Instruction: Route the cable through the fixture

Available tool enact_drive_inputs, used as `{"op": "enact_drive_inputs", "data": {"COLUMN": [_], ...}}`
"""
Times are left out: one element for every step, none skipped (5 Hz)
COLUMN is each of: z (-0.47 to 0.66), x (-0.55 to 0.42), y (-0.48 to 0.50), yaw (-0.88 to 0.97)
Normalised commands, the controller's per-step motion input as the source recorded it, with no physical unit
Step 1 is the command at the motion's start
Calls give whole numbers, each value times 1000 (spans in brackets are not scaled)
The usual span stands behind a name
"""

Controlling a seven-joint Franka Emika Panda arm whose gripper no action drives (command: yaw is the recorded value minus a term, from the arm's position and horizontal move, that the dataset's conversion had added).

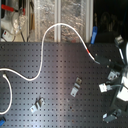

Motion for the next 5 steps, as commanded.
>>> {"op": "enact_drive_inputs", "data": {"z": [-59,-82,-34,-1,3], "x": [-49,-192,-230,-221,-256], "y": [19,83,127,153,-101], "yaw": [120,577,817,800,297]}}
